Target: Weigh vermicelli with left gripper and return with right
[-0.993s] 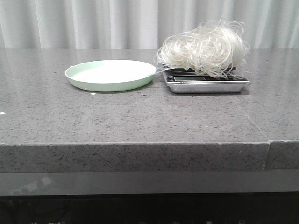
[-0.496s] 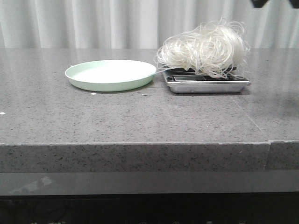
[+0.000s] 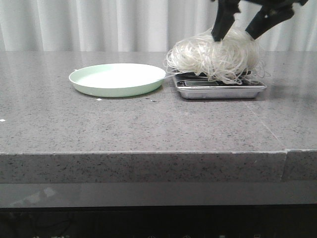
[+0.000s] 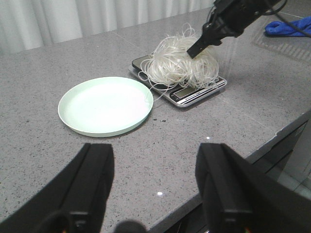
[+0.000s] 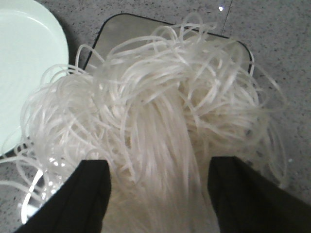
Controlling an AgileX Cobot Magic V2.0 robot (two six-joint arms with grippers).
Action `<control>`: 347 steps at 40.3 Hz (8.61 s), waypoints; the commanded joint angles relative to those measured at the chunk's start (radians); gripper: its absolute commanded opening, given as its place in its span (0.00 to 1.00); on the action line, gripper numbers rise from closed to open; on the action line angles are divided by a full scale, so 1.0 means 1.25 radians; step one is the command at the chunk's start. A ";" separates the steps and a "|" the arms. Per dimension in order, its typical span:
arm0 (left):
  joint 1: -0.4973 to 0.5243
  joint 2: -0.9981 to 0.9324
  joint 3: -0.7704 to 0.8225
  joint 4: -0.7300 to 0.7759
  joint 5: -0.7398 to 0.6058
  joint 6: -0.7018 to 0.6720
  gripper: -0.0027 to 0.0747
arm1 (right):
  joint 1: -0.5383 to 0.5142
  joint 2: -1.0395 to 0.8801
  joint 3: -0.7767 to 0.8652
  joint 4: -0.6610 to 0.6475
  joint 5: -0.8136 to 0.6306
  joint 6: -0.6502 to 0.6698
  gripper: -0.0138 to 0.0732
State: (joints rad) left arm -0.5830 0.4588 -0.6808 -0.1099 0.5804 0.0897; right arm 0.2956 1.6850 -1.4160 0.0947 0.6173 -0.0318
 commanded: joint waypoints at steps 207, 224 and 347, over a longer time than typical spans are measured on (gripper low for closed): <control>0.000 0.004 -0.021 -0.011 -0.066 -0.006 0.24 | 0.230 -0.991 0.434 -0.054 0.225 0.013 0.32; 0.137 -0.106 0.050 0.052 -0.085 -0.005 0.24 | 0.230 -0.991 0.434 -0.054 0.226 0.013 0.32; 0.403 -0.389 0.578 0.110 -0.497 -0.152 0.24 | -0.014 -1.213 0.771 -0.030 -0.209 0.013 0.32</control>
State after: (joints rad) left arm -0.0734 -0.0037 0.0048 0.0293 0.0415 -0.0920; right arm 0.3607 0.2378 -0.5406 0.0418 0.6037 -0.0158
